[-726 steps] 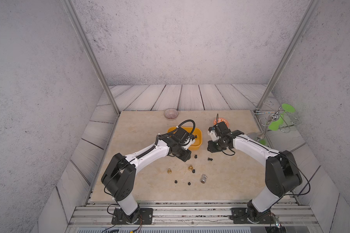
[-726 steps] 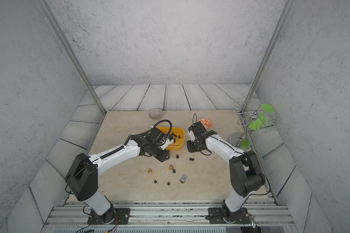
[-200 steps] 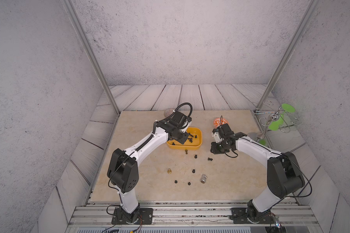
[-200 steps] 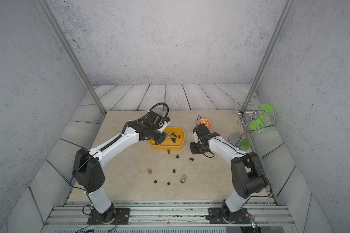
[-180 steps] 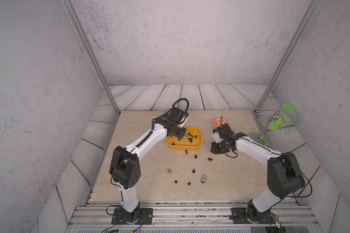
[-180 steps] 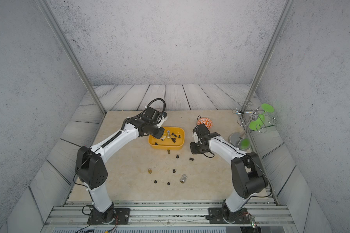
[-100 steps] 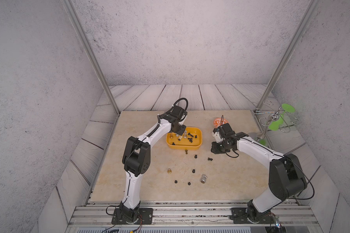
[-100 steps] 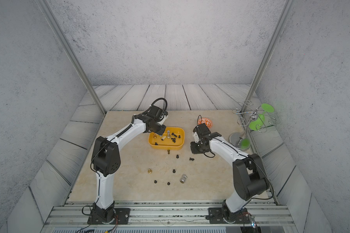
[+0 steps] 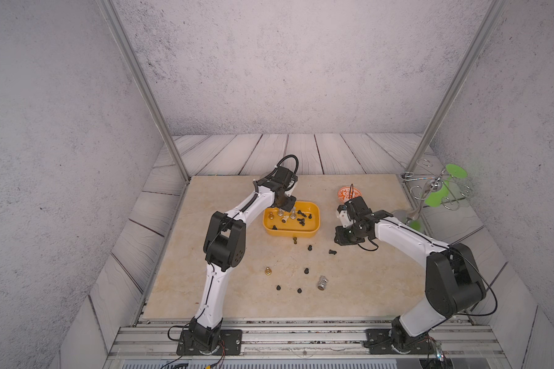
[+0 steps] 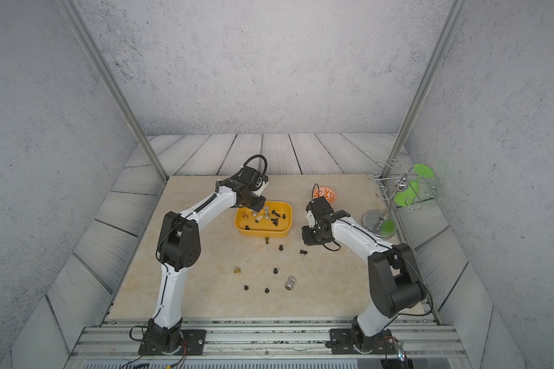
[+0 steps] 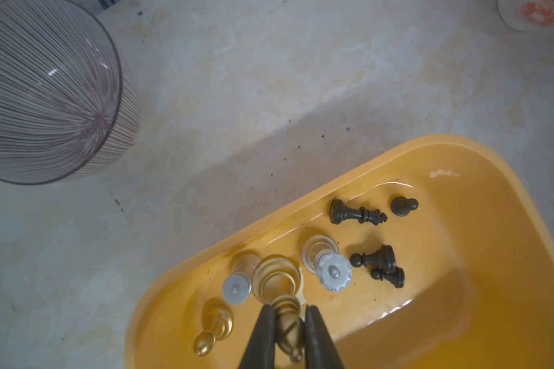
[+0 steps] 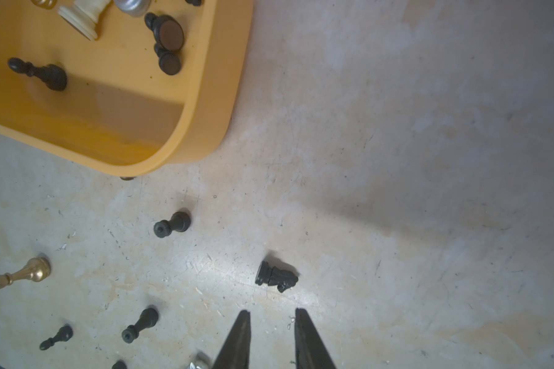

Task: Put the chess pieces into the storage box
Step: Place the chess piece in the storage box.

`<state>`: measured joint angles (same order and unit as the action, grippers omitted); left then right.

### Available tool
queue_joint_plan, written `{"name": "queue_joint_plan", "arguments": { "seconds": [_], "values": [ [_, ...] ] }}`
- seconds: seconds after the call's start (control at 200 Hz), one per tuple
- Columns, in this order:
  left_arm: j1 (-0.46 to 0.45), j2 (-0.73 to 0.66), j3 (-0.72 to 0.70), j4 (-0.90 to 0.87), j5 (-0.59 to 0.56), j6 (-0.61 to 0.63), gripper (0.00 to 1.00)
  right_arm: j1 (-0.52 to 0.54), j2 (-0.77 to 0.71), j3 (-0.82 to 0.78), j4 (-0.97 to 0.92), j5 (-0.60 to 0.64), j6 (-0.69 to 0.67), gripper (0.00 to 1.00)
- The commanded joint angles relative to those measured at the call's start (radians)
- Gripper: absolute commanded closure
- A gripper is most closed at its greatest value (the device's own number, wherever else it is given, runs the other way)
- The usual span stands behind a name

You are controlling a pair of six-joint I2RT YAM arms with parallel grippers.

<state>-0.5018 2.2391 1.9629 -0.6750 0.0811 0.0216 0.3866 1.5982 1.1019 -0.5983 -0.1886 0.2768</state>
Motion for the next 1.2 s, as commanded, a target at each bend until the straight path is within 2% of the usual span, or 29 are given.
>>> {"name": "queue_joint_plan", "arguments": {
  "seconds": [0.0, 0.42, 0.696, 0.861, 1.196],
  "values": [
    [0.014, 0.033, 0.050, -0.010, 0.025, -0.006, 0.89, -0.007, -0.059, -0.005, -0.027, 0.012, 0.001, 0.73],
    [0.022, 0.043, 0.076, 0.012, 0.040, -0.023, 0.69, -0.011, -0.059, 0.010, -0.044, 0.020, 0.001, 0.73],
    [0.032, -0.022, 0.054, 0.027, 0.042, -0.035, 0.67, -0.011, -0.066, 0.030, -0.069, 0.031, -0.014, 0.73],
    [0.046, -0.123, -0.034, 0.061, 0.040, -0.046, 0.67, -0.008, -0.069, 0.036, -0.075, 0.019, -0.031, 0.72],
    [0.096, -0.390, -0.358, 0.155, 0.050, -0.115, 0.66, 0.074, -0.032, 0.069, -0.035, 0.013, -0.050, 0.71]
  ]
}}
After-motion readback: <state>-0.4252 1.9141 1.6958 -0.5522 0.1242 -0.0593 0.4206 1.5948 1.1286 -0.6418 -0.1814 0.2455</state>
